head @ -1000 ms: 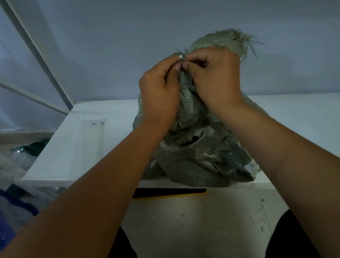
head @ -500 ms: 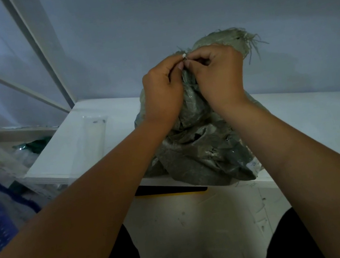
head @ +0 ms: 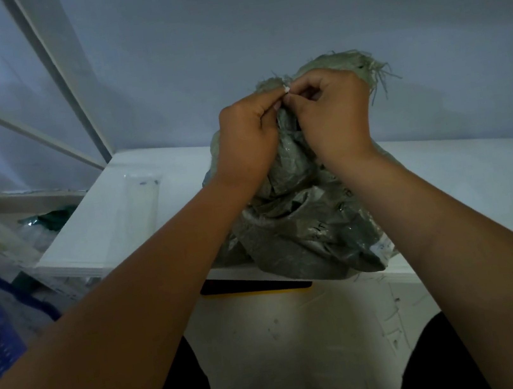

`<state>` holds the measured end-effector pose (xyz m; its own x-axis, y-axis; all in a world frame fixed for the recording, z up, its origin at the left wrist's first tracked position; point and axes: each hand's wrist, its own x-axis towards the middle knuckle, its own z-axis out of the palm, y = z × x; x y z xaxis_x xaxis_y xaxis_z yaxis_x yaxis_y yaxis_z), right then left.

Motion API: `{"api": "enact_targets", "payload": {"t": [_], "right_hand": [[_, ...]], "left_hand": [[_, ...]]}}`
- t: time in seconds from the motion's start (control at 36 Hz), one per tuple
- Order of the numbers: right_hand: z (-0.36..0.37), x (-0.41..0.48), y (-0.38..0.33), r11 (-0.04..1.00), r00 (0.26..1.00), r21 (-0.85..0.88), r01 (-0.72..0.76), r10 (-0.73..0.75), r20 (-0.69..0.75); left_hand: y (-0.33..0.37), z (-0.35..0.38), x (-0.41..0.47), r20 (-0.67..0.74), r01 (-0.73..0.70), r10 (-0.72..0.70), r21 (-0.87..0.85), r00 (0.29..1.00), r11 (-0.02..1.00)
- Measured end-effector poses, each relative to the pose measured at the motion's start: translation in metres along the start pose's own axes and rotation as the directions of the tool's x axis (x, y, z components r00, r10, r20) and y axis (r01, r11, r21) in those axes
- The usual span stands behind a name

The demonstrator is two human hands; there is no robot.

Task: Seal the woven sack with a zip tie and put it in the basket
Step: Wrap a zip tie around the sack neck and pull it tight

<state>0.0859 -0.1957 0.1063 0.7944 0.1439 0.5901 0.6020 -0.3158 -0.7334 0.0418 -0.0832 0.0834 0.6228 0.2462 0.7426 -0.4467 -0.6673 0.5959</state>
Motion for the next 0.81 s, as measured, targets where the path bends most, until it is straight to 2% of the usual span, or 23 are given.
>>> {"api": "enact_targets", "payload": {"t": [0.25,0.5,0.69,0.81], "right_hand": [[0.0006,0.0026,0.001,0.999,0.998,-0.048,-0.016,0.019,0.054],[0.0027,0.001,0.0016,0.995,0.995,-0.092,0.034,-0.024,0.1],[0.0024,0.002,0.0053,0.994,0.991,-0.103,0.022,-0.008,0.131],[0.003,0.0011,0.0045,0.988,0.989,-0.147,0.048,-0.026,0.146]], "left_hand": [[-0.0014,-0.0092,0.0001,0.096,0.131,-0.133,0.023,0.986,0.991],[-0.0061,-0.0028,0.0046,0.069,0.299,-0.293,-0.092,0.954,0.95],[-0.0058,-0.0023,0.0084,0.134,0.461,-0.441,-0.238,0.887,0.855],[-0.0064,-0.0023,0.0082,0.131,0.518,-0.501,-0.265,0.855,0.814]]}}
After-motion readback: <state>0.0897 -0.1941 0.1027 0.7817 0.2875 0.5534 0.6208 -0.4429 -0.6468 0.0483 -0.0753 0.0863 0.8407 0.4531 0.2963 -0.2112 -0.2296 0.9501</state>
